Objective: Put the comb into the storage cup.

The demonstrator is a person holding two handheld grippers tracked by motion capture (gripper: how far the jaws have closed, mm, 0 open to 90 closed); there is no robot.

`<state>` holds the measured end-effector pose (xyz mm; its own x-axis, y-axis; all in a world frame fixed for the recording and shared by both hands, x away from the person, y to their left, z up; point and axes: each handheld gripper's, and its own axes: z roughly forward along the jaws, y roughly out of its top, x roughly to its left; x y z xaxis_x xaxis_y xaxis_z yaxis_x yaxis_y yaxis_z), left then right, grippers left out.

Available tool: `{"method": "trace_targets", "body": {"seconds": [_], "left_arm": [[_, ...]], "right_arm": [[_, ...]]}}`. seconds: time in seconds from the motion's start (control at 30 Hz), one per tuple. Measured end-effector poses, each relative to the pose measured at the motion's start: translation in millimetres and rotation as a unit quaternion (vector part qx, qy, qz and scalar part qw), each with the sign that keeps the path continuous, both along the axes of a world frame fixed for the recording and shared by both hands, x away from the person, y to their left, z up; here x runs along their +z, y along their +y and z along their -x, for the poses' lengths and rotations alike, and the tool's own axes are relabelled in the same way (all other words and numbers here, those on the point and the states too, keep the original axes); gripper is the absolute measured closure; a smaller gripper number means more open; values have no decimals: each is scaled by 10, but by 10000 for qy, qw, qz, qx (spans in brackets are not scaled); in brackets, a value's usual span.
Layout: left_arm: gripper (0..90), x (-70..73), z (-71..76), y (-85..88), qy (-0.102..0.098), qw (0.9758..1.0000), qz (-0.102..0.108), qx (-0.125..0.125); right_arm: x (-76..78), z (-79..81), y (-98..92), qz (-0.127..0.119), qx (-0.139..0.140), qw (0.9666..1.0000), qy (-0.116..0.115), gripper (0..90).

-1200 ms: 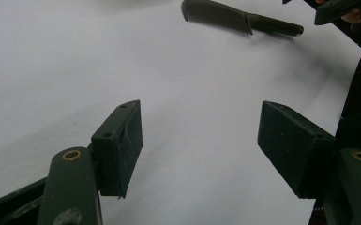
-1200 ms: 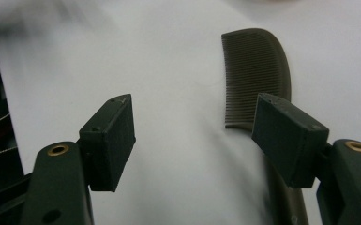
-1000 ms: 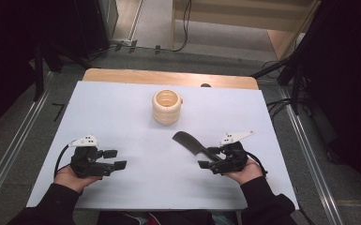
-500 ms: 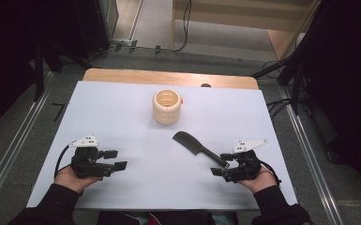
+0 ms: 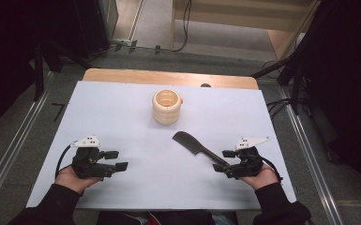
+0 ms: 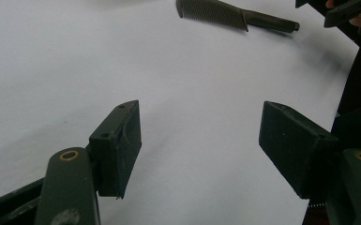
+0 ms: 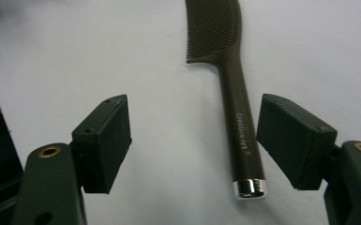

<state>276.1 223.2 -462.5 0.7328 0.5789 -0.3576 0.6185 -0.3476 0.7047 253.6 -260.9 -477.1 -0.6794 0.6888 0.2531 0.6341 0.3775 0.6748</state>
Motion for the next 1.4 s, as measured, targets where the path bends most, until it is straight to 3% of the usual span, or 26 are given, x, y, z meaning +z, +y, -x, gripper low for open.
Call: {"method": "trace_targets", "body": {"seconds": [0.37, 0.6, 0.9, 1.13, 1.4], "left_arm": [[304, -5, -4, -11, 12, 10000, -29, -13], [304, -7, -9, -11, 16, 10000, -31, -15], [304, -6, -6, -7, 10, 10000, -46, -4], [304, -9, -7, -14, 14, 10000, -58, -17], [304, -3, -4, -5, 9, 10000, -65, -27]], "right_arm": [[60, -180, -91, 91, -272, 9996, -54, 249], [89, -300, -29, 425, -190, 9989, 10, 281], [41, -489, 10, 600, -146, 9981, 81, 307], [30, -554, 54, 664, -103, 9977, 97, 311], [-9, -522, 103, 789, -68, 9967, 164, 319]]}}
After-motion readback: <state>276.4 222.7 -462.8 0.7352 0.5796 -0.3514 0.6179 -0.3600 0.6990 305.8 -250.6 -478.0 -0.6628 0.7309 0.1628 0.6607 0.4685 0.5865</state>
